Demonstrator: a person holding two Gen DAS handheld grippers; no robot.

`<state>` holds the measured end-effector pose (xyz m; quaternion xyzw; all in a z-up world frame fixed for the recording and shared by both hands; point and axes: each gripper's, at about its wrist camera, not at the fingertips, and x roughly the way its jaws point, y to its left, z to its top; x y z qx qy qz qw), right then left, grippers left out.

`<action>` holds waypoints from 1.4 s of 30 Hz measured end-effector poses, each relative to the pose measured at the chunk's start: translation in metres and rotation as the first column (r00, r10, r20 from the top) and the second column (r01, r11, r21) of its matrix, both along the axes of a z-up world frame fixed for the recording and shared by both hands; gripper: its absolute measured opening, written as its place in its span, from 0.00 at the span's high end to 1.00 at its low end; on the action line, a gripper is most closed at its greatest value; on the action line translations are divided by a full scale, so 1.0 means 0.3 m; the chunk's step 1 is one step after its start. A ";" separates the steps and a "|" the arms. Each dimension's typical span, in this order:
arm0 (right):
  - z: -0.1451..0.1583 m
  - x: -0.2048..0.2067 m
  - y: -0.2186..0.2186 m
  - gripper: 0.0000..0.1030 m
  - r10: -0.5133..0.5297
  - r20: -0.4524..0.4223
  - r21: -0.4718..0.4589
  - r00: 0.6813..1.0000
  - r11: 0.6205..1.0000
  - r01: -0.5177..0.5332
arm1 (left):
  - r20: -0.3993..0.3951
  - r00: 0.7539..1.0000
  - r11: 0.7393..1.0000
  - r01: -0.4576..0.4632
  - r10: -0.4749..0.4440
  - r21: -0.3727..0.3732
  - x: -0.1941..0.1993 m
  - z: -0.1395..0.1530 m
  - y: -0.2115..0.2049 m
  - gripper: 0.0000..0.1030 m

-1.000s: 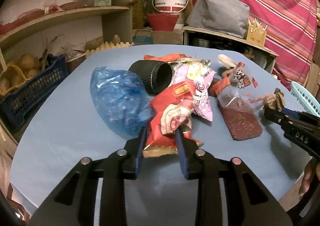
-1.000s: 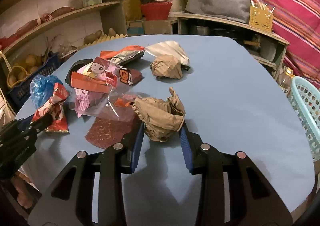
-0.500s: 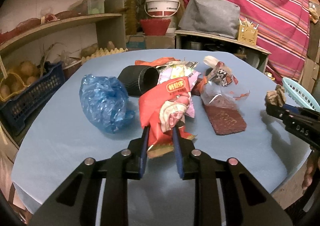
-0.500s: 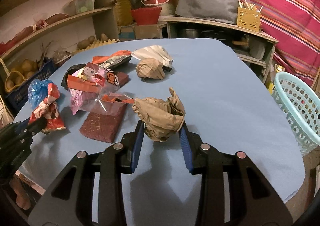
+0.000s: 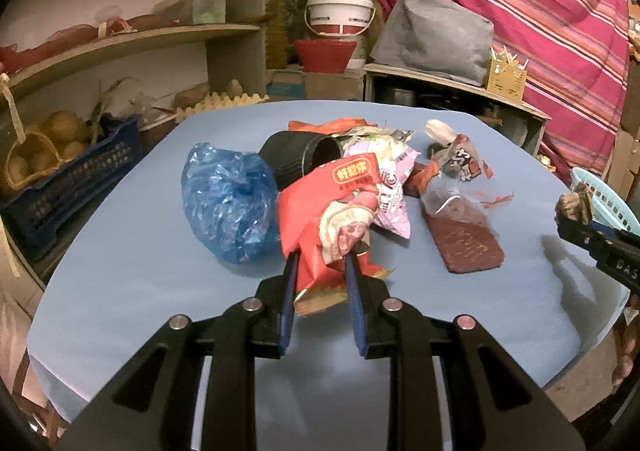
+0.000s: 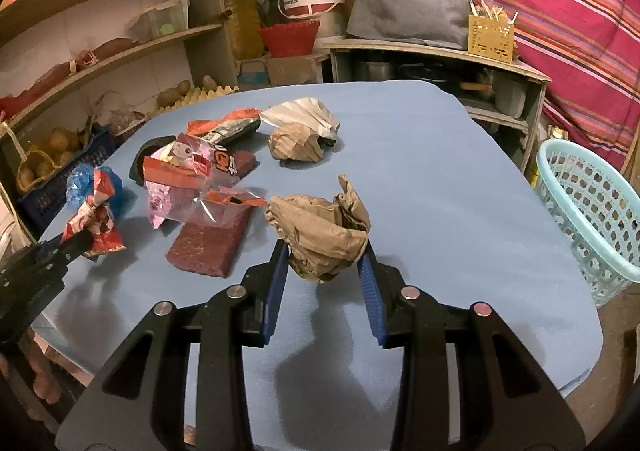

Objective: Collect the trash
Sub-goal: 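Lift the red wrapper and brown paper ball and carry both toward the blue basket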

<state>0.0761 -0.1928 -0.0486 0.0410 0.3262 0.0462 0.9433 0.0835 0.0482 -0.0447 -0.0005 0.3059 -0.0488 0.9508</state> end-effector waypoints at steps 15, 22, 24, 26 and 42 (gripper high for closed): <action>0.027 -0.022 -0.033 0.65 -0.011 0.016 0.020 1.000 1.000 0.010 | 0.016 1.000 1.000 0.003 -0.003 -0.025 -0.020 0.037 0.019 0.78; 0.134 -0.032 -0.069 0.65 0.023 0.064 -0.027 0.998 0.999 -0.021 | 0.048 0.999 0.999 0.018 -0.016 -0.040 -0.020 0.109 -0.043 0.78; 0.165 -0.024 -0.092 0.65 0.021 0.078 -0.051 0.997 0.999 -0.017 | 0.065 0.998 0.999 0.026 -0.024 -0.033 -0.014 0.137 -0.076 0.78; 0.197 -0.016 -0.123 0.65 0.017 0.094 -0.070 0.995 0.997 -0.010 | 0.086 0.996 0.999 0.032 -0.030 -0.026 -0.008 0.164 -0.106 0.78; 0.314 0.016 -0.452 0.65 -0.071 0.141 -0.023 0.987 0.997 0.075 | 0.164 0.984 0.998 0.069 -0.066 -0.013 0.117 0.327 -0.365 0.78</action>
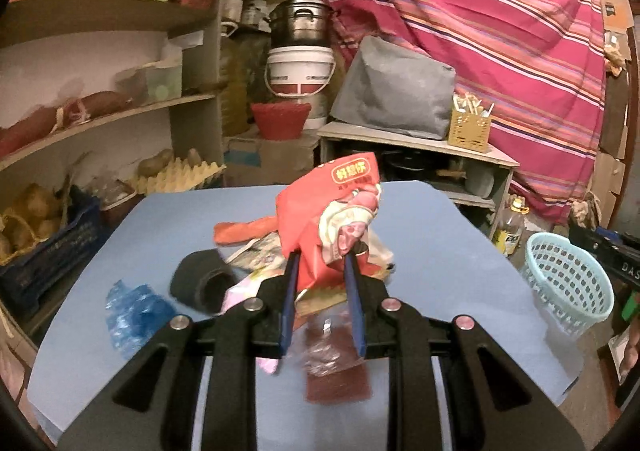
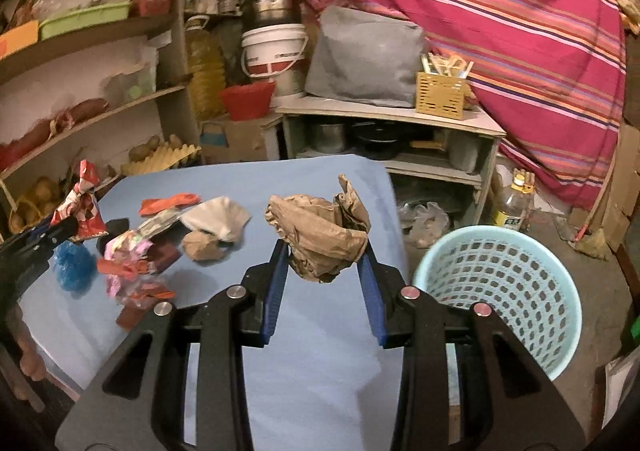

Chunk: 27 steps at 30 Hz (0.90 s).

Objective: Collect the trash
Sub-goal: 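Lift the red wrapper and brown paper ball and carry both toward the blue basket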

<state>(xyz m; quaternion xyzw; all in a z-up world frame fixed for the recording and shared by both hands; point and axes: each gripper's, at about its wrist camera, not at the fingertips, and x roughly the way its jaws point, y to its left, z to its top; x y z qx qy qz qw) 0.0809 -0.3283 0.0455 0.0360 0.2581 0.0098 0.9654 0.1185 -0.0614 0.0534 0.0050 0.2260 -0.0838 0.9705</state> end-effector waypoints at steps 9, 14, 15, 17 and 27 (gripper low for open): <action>0.056 0.007 -0.255 0.65 -0.077 0.009 0.021 0.997 0.997 0.076 | 0.036 0.997 0.998 0.064 -0.064 0.006 0.018 0.064 -0.209 0.78; 0.013 -0.019 -0.386 0.65 -0.123 -0.005 0.075 0.992 0.990 0.123 | 0.033 0.994 0.994 0.107 -0.108 0.011 0.042 0.057 -0.329 0.78; 0.003 -0.022 -0.399 0.65 -0.133 -0.011 0.060 0.991 0.989 0.134 | 0.032 0.992 0.993 0.119 -0.119 0.011 0.052 0.051 -0.360 0.78; -0.013 -0.027 -0.426 0.65 -0.150 -0.021 0.025 0.988 0.988 0.151 | 0.025 0.990 0.990 0.139 -0.139 0.004 0.067 0.038 -0.403 0.78; -0.112 -0.038 -0.500 0.65 -0.160 -0.084 -0.057 0.983 0.986 0.156 | -0.008 0.956 0.956 0.291 -0.292 -0.029 0.111 -0.025 -0.682 0.78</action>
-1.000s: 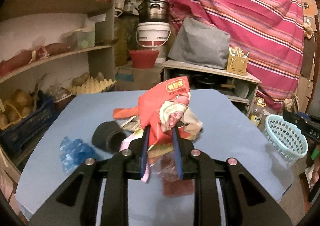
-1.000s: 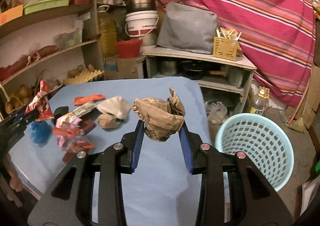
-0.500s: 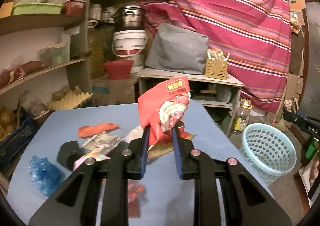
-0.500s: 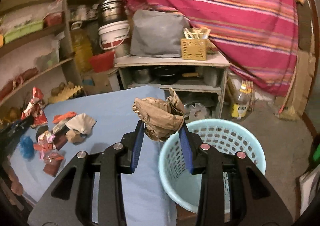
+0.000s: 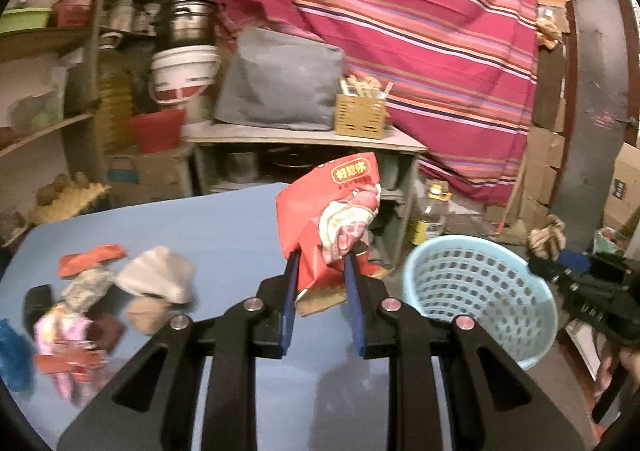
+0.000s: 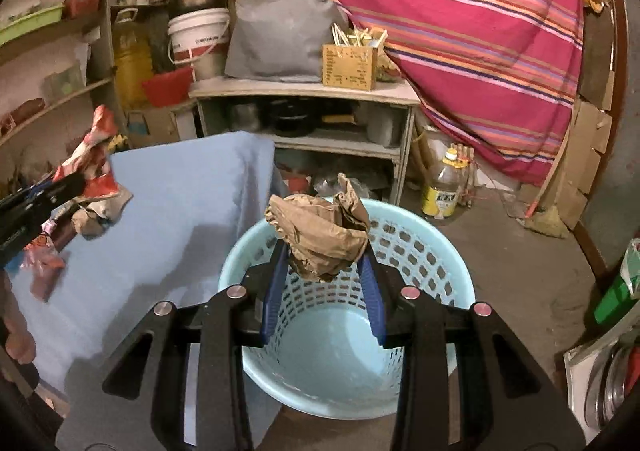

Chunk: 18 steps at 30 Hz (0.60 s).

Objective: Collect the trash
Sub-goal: 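Lift the red wrapper and brown paper ball and carry both toward the blue basket, then open the left tool over the basket while the right tool releases the paper ball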

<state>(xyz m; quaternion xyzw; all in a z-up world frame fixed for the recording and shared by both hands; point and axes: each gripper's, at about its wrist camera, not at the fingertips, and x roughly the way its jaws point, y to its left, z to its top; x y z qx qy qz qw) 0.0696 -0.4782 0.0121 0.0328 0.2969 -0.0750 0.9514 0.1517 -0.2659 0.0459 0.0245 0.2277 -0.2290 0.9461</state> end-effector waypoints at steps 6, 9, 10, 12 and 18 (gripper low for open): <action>-0.033 0.006 -0.060 0.65 -0.036 -0.011 0.049 0.999 0.998 0.036 | -0.022 0.997 0.997 0.078 -0.078 -0.007 0.015 -0.027 -0.121 0.78; -0.043 0.010 -0.093 0.65 -0.071 -0.020 0.073 0.997 0.995 0.073 | -0.039 0.992 0.993 0.117 -0.117 -0.008 0.029 -0.040 -0.178 0.78; -0.046 0.009 -0.107 0.65 -0.086 -0.024 0.079 0.996 0.993 0.087 | -0.045 0.990 0.991 0.132 -0.132 -0.011 0.031 -0.043 -0.196 0.78; -0.058 0.006 -0.141 0.65 -0.132 -0.036 0.092 0.991 0.987 0.135 | -0.053 0.986 0.987 0.161 -0.161 -0.012 0.039 -0.046 -0.237 0.78; -0.092 0.008 -0.208 0.65 -0.194 -0.037 0.134 0.980 0.971 0.198 | -0.078 0.974 0.975 0.218 -0.215 0.032 0.054 -0.080 -0.367 0.77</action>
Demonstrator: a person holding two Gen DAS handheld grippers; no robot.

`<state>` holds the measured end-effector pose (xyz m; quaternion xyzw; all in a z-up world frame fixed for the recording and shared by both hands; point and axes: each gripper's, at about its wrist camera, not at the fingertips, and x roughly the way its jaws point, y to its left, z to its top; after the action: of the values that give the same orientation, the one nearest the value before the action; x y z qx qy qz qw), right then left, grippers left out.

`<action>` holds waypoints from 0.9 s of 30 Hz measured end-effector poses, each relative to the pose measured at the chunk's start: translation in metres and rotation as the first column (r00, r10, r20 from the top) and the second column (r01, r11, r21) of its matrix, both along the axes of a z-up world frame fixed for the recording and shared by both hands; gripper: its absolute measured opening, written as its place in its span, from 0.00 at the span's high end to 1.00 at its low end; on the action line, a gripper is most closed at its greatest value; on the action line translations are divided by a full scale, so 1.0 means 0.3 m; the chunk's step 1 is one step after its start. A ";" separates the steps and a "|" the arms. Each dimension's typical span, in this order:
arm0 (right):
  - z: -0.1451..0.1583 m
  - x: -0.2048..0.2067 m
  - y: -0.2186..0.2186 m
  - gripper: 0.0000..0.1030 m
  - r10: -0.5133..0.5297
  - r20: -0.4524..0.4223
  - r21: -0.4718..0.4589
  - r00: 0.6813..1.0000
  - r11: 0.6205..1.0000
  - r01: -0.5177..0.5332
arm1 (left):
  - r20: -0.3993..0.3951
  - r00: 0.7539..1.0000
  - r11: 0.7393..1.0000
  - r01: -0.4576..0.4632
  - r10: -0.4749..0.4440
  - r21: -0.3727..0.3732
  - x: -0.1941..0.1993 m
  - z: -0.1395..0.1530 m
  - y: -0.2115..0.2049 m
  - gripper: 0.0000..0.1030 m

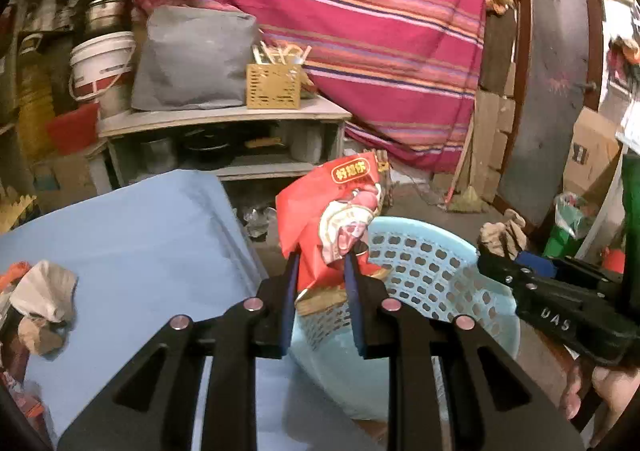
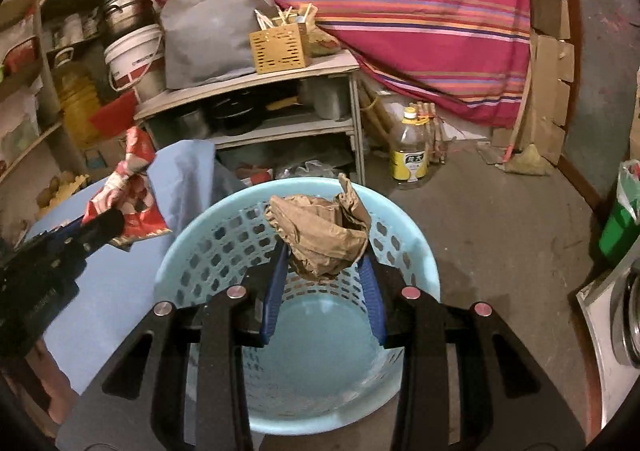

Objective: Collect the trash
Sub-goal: 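Open the left tool over the basket while the right tool releases the paper ball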

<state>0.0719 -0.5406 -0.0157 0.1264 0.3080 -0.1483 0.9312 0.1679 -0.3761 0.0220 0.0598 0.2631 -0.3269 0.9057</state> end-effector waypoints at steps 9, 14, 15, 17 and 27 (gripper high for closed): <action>-0.026 0.033 0.006 0.64 -0.022 0.025 0.007 0.999 1.000 0.021 | -0.069 0.998 0.999 0.002 0.002 0.053 0.059 -0.080 -0.089 0.77; -0.027 0.044 0.015 0.64 -0.024 0.025 0.009 0.999 1.000 0.024 | -0.117 0.993 0.997 -0.014 0.023 0.071 0.101 -0.117 -0.090 0.62; -0.028 0.045 0.015 0.64 -0.022 0.023 0.005 0.999 1.000 0.022 | -0.122 0.992 0.997 -0.024 0.033 0.070 0.106 -0.120 -0.081 0.55; -0.030 0.047 0.018 0.65 -0.018 0.020 -0.001 1.000 1.000 0.018 | -0.117 0.992 0.998 -0.037 0.042 0.049 0.102 -0.108 -0.054 0.38; -0.023 0.061 0.041 0.27 -0.026 0.028 0.000 0.999 1.000 0.026 | -0.036 0.988 0.989 -0.151 0.151 0.006 0.073 0.008 0.157 0.18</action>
<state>0.0902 -0.5285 -0.0227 0.1326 0.2931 -0.1588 0.9334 0.1898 -0.3291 0.0245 0.0351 0.2837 -0.2581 0.9229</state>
